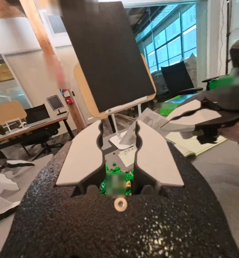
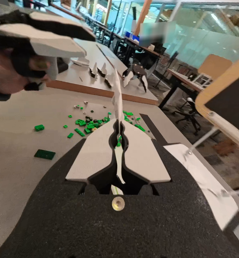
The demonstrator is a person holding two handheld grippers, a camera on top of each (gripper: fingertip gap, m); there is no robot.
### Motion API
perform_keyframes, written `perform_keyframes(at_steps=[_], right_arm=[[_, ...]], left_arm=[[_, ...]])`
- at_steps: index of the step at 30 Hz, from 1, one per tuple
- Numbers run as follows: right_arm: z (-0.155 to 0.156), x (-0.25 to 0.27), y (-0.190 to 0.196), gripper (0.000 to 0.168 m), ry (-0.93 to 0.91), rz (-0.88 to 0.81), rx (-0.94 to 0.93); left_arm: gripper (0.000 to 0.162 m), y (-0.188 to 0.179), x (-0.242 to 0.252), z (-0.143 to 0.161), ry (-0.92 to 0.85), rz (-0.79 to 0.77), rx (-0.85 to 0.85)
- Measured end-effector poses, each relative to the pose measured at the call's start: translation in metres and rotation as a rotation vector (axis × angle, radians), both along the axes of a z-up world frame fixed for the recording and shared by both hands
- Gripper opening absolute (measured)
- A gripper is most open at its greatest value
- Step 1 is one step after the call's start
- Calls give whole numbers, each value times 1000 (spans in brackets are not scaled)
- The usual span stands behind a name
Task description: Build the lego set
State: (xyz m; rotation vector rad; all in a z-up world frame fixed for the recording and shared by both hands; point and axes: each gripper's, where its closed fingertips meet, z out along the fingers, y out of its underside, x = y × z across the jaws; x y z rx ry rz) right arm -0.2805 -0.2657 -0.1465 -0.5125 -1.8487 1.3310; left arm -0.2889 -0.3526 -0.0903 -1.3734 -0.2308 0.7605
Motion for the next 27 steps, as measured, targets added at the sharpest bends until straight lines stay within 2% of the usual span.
perform_keyframes(at_steps=[3, 6, 11, 13, 15, 18, 22, 27], right_arm=[[10, 40, 54, 0, 31, -137, -50], [23, 103, 125, 0, 15, -295, -103], [45, 240, 273, 0, -104, -589, -418], [54, 300, 341, 0, -95, -741, -548], [50, 356, 405, 0, -135, -907, -643], [28, 417, 481, 0, -271, -1097, -755], [-10, 447, 533, 0, -520, -1139, -932], [-41, 448, 563, 0, -701, -1099, -1165]], left_arm=[[38, 24, 23, -18, 114, 50, -47], [33, 42, 34, -33, 137, 29, -115], [33, 34, 25, -35, 60, -5, -42], [33, 32, 22, -38, 38, -20, -44], [35, 35, 20, -46, 44, -11, -112], [37, 39, 17, -55, 98, 37, -225], [37, 42, 17, -58, 140, 64, -267], [37, 40, 12, -60, 125, 90, -267]])
